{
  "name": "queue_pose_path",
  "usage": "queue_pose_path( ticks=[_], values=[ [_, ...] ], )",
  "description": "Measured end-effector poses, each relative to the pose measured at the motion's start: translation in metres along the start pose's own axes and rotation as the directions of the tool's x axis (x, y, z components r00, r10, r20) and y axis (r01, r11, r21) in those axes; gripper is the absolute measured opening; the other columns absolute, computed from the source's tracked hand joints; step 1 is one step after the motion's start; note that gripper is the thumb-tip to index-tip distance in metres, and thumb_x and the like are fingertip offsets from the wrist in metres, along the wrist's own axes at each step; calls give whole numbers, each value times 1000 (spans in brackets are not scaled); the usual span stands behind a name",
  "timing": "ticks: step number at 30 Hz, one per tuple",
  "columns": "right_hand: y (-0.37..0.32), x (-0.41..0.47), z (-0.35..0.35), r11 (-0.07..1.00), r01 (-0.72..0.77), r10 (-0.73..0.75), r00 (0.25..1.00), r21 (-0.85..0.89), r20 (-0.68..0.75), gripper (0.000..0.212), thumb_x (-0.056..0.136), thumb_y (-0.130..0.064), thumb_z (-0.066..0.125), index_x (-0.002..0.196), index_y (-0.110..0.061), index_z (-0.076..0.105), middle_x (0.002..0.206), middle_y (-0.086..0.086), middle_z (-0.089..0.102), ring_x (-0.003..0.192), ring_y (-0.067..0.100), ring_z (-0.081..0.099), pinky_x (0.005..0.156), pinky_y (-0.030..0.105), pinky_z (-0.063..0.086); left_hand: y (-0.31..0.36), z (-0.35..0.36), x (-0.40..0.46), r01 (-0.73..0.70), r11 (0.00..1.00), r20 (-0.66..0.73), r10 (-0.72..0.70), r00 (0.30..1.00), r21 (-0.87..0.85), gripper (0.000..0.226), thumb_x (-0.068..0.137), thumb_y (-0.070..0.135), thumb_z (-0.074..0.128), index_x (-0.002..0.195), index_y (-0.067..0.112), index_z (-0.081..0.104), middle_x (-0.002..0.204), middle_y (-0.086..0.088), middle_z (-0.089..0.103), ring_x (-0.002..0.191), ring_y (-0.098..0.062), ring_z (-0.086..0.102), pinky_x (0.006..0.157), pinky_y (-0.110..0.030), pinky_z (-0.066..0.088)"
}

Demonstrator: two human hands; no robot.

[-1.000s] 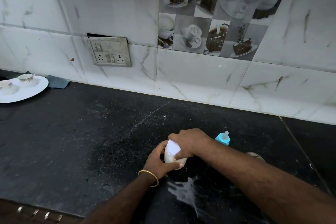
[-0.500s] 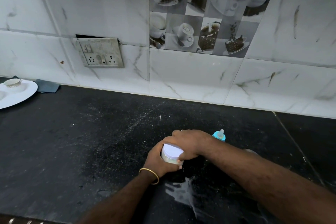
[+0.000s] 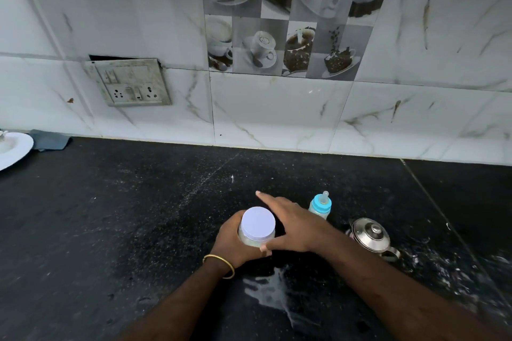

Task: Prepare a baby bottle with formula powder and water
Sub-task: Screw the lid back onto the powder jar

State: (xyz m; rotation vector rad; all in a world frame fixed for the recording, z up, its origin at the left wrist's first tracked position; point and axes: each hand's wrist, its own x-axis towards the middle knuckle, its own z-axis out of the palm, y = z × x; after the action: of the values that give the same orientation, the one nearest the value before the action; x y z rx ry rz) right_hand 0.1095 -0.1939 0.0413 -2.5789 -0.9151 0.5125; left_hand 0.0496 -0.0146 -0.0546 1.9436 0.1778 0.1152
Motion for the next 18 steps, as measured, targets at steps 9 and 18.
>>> queue_pose_path(
  ticks=[9, 18],
  values=[
    [107, -81, -35, 898, -405, 438, 849, 169, -295, 107, 65, -48, 86, 153, -30, 28, 154, 2, 41, 139, 22, 42, 111, 40, 40, 20, 21, 16, 18, 999, -74, -21, 997, -50, 89, 39, 26, 100, 116, 34, 56, 115, 12, 63, 110, -13, 59, 92, -27, 48],
    [133, -104, -24, 849, -495, 524, 833, 187, -175, 98, 70, -34, 80, 154, -34, 29, 153, 0, 42, 135, 24, 44, 107, 38, 44, 20, 27, 10, 66, 998, -67, -67, 996, -16, 90, 43, 19, 100, 119, 30, 53, 116, 8, 60, 112, -15, 56, 90, -25, 45]
  ],
)
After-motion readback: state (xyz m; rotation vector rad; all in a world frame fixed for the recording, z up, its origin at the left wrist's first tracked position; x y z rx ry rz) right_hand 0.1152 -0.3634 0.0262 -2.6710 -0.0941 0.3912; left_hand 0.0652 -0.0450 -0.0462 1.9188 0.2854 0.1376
